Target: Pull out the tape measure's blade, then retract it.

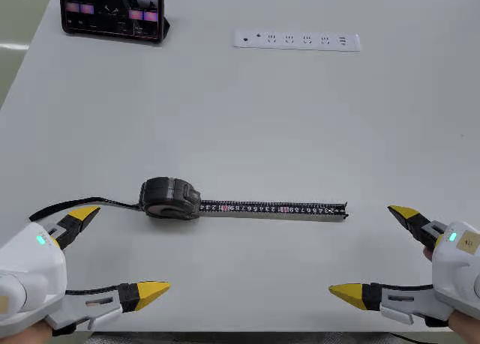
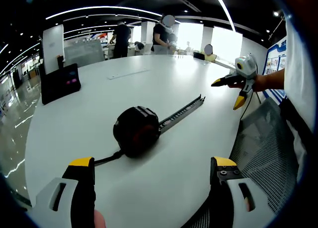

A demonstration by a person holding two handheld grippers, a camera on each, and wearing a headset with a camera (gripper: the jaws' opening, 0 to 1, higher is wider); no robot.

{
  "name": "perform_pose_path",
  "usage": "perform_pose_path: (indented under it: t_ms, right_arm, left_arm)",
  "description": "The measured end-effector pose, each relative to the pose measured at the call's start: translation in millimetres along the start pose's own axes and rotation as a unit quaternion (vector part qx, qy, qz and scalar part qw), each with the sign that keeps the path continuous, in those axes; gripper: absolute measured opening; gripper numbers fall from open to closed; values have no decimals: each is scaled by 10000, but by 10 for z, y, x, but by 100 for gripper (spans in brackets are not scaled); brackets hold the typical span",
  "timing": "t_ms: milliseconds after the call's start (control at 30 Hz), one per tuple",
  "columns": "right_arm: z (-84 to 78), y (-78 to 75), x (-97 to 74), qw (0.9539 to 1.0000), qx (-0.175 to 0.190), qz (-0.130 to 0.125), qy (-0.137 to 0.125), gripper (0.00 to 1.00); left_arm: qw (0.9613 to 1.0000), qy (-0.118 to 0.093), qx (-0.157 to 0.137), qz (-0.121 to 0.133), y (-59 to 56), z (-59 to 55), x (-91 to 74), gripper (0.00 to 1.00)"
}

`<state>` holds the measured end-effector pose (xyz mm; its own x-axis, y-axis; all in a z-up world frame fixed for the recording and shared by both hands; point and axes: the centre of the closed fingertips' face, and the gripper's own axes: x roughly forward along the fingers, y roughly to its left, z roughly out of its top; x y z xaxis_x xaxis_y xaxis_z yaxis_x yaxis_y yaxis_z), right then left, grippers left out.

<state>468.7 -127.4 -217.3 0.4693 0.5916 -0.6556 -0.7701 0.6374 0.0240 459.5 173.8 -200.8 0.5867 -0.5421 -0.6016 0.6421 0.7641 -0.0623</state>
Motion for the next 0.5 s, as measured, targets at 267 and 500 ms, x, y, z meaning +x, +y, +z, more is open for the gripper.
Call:
perform_pose_path:
  t_ms: [267, 500]
  right_arm:
    - [1, 8, -1, 10000, -24, 30, 7, 99]
    - [9, 22, -7, 10000, -2, 32, -14, 99]
  left_arm:
    - [10000, -8, -5, 14, -4, 8, -7, 94]
    - [10000, 10, -7, -1, -16, -9, -4, 94]
